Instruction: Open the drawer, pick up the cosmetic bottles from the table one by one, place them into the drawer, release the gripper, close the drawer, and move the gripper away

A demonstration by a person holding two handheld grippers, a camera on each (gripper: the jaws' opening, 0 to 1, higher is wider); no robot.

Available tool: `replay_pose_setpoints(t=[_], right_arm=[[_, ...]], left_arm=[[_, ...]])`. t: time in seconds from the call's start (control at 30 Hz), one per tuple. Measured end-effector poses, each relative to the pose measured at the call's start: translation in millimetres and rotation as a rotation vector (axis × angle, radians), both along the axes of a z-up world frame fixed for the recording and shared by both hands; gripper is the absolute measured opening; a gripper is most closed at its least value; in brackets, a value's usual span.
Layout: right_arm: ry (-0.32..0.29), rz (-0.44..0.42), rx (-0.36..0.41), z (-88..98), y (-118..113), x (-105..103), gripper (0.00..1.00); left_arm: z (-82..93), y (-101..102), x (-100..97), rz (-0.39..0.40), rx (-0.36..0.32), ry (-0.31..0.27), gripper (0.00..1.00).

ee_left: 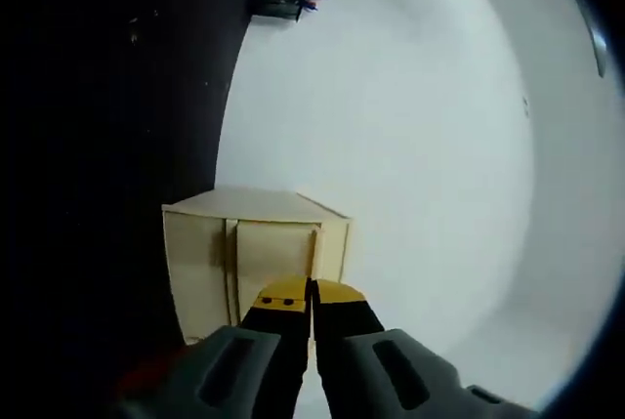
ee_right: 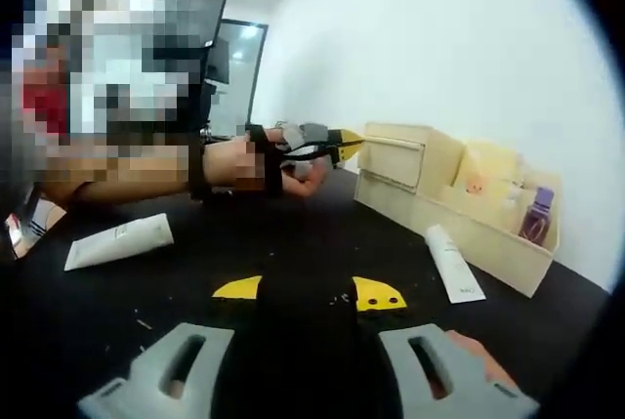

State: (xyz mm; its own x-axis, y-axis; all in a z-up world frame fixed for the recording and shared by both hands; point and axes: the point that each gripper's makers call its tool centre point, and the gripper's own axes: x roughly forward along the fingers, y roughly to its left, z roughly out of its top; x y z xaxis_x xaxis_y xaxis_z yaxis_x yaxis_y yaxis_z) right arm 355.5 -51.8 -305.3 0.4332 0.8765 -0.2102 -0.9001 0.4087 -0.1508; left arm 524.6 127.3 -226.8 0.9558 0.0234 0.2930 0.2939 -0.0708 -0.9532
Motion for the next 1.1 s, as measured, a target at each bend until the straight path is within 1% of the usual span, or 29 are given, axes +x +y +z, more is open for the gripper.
replay_pose_setpoints(t=[0.1, 0.2, 0.23, 0.27, 0.33, 0.57, 0.8, 0.83, 0.97, 1.03, 1.1], right_arm=[[-0.002, 0.002, -0.001, 0.5, 0, -1, 0.30], [-0.002, 0.003, 0.000, 0.8, 0, -1, 0.30], [-0.002, 0.004, -0.001, 0.6, 0, -2, 0.30], [-0.002, 0.005, -0.003, 0.5, 0, -2, 0.30], [-0.003, 0.007, -0.005, 0.2, 0, -2, 0.30], [-0.002, 0.010, -0.008, -0.1, 0, -3, 0.30], [-0.001, 0.010, -0.012, 0.7, 0, 0, 0.30], [0.000, 0.011, -0.013, 0.5, 0, 0, 0.30], [0.000, 0.010, -0.019, -0.8, 0, 0, 0.30], [0.000, 0.009, -0.018, -0.1, -1, 1, 0.30], [0.001, 0.010, -0.018, -0.3, -1, 1, 0.30]], left_arm=[[3.9, -3, -3.4, 0.005, -0.001, -0.009, 0.06], [4.8, 0, -1.5, 0.011, -0.010, -0.012, 0.08], [5.5, -1, -2.7, 0.020, 0.007, -0.018, 0.10], [5.4, -1, -3.0, 0.021, 0.009, -0.019, 0.14], [3.5, -2, -2.9, 0.017, -0.004, -0.024, 0.19], [2.1, -3, 0.9, 0.015, -0.027, -0.030, 0.17], [1.9, -2, 3.7, 0.017, -0.031, -0.034, 0.15], [1.9, 0, 6.6, 0.017, -0.031, -0.035, 0.14], [3.9, 1, 10.5, 0.016, -0.024, -0.045, 0.14], [8.4, 4, 12.0, 0.022, -0.032, -0.063, 0.14], [10.3, 4, 13.8, 0.019, -0.011, -0.061, 0.14]])
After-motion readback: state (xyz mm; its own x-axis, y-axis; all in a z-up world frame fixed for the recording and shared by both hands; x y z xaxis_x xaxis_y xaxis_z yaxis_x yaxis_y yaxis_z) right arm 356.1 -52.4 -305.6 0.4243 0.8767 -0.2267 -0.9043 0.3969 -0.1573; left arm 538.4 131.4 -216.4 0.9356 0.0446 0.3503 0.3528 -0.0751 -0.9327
